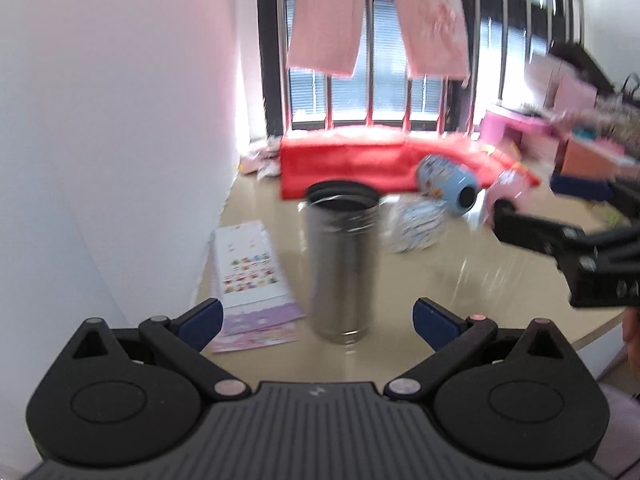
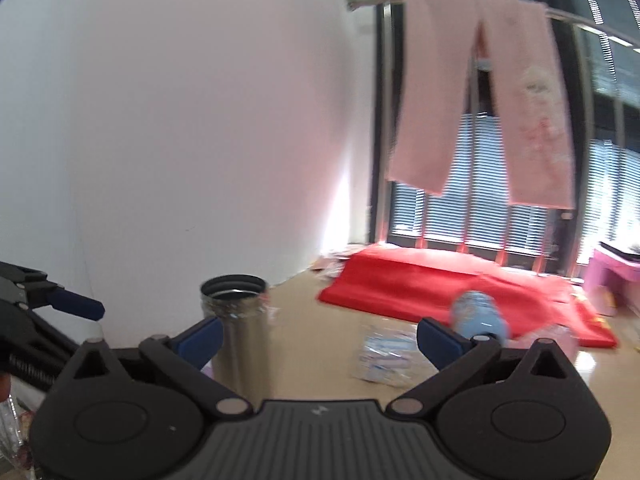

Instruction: Flip cup upright

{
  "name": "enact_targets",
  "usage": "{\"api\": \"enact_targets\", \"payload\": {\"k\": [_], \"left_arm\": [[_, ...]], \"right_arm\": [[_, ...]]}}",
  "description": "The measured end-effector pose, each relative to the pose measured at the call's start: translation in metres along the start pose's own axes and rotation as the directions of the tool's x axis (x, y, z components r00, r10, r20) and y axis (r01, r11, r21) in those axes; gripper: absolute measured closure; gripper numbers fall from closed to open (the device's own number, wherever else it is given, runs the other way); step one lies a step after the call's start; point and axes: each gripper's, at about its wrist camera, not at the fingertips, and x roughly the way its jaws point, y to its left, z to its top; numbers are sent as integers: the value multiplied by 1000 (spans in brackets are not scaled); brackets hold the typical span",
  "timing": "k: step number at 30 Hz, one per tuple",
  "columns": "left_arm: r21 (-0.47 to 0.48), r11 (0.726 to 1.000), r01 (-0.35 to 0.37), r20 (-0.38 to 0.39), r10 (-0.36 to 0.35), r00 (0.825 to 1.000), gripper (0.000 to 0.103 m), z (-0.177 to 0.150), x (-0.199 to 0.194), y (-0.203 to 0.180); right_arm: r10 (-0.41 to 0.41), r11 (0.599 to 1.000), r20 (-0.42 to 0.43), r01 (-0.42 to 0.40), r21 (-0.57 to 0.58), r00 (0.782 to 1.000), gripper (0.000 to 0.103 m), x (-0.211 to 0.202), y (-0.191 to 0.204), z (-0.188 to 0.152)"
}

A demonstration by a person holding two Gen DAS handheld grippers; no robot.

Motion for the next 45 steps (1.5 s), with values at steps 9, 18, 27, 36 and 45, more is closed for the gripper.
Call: {"api": "enact_targets", "payload": {"k": [9,18,27,36,45], "left_arm": [[-53,999,-10,133,17,991,0,-25,-58,-66],[-74,997,14,225,3,974,0,-62,-96,-115],[-54,999,5,234,8,972,0,-75,-90,-132],[-68,998,7,236,9,972,0,-77,-91,-127],[-65,998,9,245,7,969,0,-78,-94,-128]], "right_arm": [[-75,995,20,73,62,997,0,-103,-37,-37],[-173,982,44,169,86,984,0,-178,-59,-73],[-208,972,29,203,122,978,0,-191,-80,-91],[-200,974,23,196,110,980,0,-187,-76,-91],[-200,974,21,197,114,980,0,-187,-76,-91]]}}
